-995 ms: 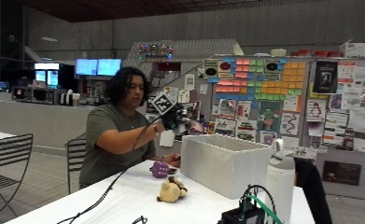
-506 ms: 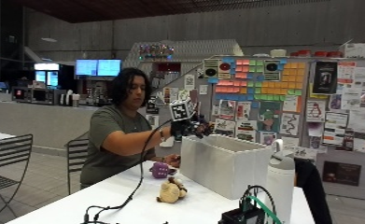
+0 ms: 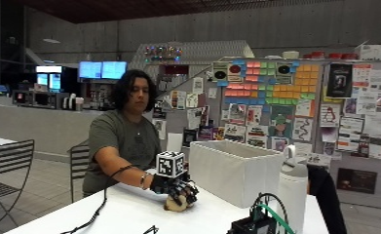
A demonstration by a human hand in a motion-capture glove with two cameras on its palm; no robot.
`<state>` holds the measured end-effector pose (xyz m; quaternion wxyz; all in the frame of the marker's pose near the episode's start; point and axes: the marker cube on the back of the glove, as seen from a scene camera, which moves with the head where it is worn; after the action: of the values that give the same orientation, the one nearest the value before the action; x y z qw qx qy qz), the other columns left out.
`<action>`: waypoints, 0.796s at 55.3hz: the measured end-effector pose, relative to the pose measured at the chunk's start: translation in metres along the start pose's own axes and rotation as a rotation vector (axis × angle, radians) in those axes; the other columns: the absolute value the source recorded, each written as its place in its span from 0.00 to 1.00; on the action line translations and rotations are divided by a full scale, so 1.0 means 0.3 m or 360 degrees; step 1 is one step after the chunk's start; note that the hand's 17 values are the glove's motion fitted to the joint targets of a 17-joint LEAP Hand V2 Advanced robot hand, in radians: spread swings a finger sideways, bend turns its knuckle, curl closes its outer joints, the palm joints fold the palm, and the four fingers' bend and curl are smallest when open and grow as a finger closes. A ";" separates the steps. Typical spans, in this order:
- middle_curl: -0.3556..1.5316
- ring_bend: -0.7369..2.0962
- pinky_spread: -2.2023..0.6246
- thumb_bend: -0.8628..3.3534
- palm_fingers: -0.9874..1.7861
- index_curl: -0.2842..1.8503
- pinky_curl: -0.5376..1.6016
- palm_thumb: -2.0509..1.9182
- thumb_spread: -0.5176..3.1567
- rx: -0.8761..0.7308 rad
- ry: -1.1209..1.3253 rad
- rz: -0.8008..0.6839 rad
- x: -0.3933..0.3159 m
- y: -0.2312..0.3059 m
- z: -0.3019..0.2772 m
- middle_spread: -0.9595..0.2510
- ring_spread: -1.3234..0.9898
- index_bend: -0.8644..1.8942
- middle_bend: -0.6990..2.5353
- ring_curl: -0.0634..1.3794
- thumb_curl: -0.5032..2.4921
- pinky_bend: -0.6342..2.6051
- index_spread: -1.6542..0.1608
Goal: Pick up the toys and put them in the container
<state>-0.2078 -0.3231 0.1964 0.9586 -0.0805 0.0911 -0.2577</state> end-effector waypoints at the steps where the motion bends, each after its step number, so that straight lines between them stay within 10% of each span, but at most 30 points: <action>1: 0.44 0.40 0.77 0.19 0.42 0.40 0.40 0.51 0.43 0.0035 0.0021 -0.0014 0.003 -0.004 0.011 0.57 0.46 0.42 0.33 0.23 0.28 0.42 0.67; 16: 0.54 0.65 0.66 0.22 0.84 0.36 0.42 0.55 0.49 0.0623 -0.0009 -0.0049 -0.011 -0.040 0.001 0.56 0.41 0.38 0.51 0.38 0.29 0.45 0.70; 32: 0.59 0.73 0.63 0.21 0.81 0.45 0.48 0.56 0.51 0.1303 -0.0382 -0.0509 -0.516 0.004 -0.717 0.56 0.42 0.44 0.59 0.45 0.30 0.52 0.70; 44: 0.60 0.75 0.63 0.20 0.78 0.50 0.50 0.54 0.52 0.1158 -0.0386 -0.0784 -0.985 -0.055 -0.934 0.57 0.43 0.46 0.61 0.46 0.30 0.53 0.71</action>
<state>-0.5276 -0.2168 -0.0328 0.8384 0.2127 -0.1402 -0.4819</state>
